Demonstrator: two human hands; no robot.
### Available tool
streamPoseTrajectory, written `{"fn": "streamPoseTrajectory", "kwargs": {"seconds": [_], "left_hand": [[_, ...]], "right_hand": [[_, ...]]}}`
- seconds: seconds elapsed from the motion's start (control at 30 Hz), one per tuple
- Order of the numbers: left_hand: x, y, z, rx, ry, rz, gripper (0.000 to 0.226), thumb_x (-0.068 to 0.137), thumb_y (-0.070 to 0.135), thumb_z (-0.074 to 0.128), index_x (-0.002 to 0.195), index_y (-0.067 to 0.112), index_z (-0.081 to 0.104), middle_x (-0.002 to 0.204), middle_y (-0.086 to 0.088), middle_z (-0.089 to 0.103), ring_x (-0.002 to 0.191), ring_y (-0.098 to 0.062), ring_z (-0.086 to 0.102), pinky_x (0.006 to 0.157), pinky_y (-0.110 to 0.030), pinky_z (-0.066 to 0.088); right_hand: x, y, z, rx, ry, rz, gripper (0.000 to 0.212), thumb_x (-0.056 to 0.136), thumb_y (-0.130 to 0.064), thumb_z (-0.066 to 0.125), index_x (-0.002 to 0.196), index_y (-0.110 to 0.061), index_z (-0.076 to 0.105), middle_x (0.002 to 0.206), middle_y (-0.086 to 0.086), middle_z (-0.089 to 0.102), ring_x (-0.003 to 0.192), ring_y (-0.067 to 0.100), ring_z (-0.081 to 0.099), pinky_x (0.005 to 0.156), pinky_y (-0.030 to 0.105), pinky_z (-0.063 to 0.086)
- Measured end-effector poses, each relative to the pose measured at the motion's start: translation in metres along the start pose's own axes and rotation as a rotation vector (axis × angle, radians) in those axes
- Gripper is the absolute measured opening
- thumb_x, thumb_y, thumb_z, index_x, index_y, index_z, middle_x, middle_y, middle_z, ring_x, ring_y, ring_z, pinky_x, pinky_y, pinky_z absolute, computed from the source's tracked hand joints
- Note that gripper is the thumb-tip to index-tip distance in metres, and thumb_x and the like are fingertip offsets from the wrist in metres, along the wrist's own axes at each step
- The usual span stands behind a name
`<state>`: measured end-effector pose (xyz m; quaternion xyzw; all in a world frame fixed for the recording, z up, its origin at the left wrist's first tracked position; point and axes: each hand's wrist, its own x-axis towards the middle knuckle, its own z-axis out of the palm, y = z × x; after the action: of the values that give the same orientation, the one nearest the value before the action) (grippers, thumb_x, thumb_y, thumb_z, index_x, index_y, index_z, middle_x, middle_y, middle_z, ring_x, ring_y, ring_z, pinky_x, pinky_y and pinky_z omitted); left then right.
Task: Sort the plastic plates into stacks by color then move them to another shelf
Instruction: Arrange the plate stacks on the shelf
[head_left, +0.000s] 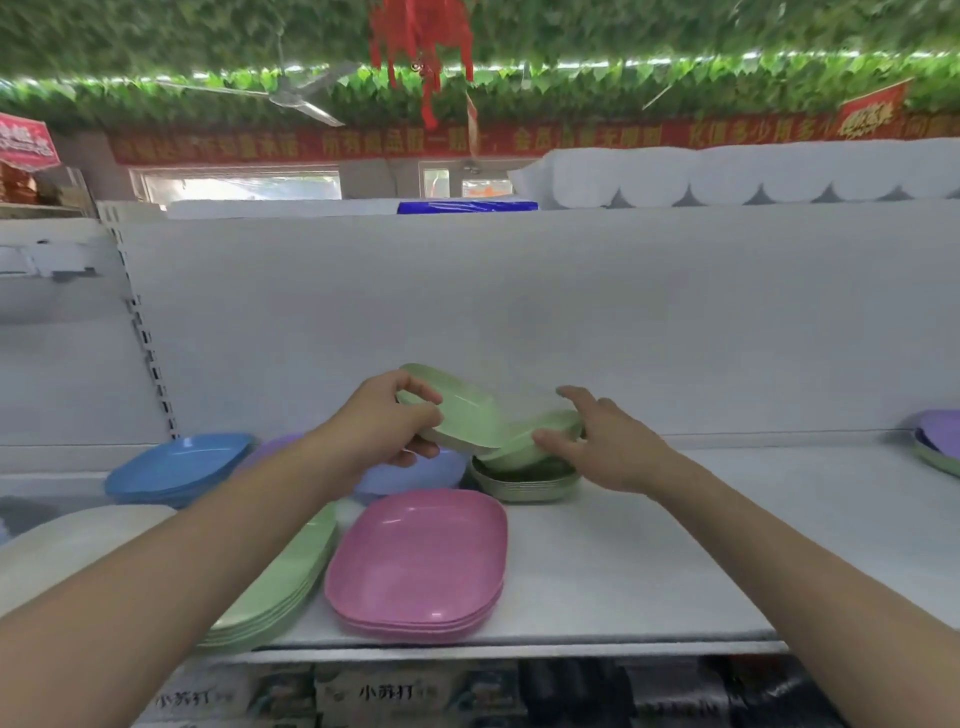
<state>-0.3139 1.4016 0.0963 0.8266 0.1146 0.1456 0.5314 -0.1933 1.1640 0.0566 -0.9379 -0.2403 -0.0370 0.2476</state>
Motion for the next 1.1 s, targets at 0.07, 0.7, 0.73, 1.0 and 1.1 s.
{"fn": "streamPoseTrajectory", "kwargs": {"seconds": [0.07,0.7,0.73,1.0,1.1], "left_hand": [[0.012,0.003,0.014,0.004,-0.029,-0.040,0.015,0.093,0.008,0.063,0.108,0.012,0.064,0.085,-0.014,0.072,0.065,-0.020,0.071,0.058,-0.030,0.051],[0.046,0.006,0.056,0.569,-0.125,-0.021,0.039,0.093,0.025,0.066,0.129,0.015,0.058,0.110,-0.005,0.064,0.070,-0.019,0.067,0.066,-0.026,0.050],[0.045,0.005,0.058,0.589,-0.151,-0.030,0.039,0.093,0.025,0.066,0.129,0.014,0.059,0.115,-0.006,0.064,0.074,-0.019,0.068,0.069,-0.025,0.051],[0.039,-0.004,0.051,0.878,-0.166,0.091,0.052,0.080,0.054,0.062,0.117,0.017,0.067,0.115,-0.001,0.071,0.110,-0.025,0.065,0.097,-0.042,0.051],[0.038,-0.006,0.053,0.831,-0.234,0.082,0.040,0.084,0.050,0.069,0.105,0.016,0.076,0.113,-0.003,0.074,0.106,-0.022,0.067,0.097,-0.039,0.053]], "right_hand": [[0.003,0.011,-0.003,0.045,-0.086,0.005,0.089,0.086,-0.075,0.058,0.157,-0.033,0.026,0.146,0.002,0.048,0.126,0.022,0.054,0.105,0.039,0.045],[0.017,0.049,-0.011,0.045,-0.328,-0.018,0.096,0.079,-0.072,0.071,0.156,-0.029,0.034,0.139,-0.003,0.051,0.075,0.006,0.062,0.091,0.032,0.051],[0.017,0.049,-0.011,0.063,-0.325,-0.017,0.093,0.079,-0.071,0.071,0.155,-0.029,0.037,0.136,-0.003,0.053,0.075,0.006,0.063,0.088,0.031,0.052],[0.008,0.049,-0.006,0.087,-0.301,0.006,0.086,0.077,-0.077,0.068,0.149,-0.035,0.046,0.116,-0.010,0.064,0.073,0.005,0.064,0.095,0.034,0.054],[0.003,0.045,-0.006,0.073,-0.254,0.023,0.066,0.080,-0.071,0.071,0.136,-0.038,0.060,0.117,-0.008,0.063,0.081,0.007,0.064,0.093,0.033,0.054]]}}
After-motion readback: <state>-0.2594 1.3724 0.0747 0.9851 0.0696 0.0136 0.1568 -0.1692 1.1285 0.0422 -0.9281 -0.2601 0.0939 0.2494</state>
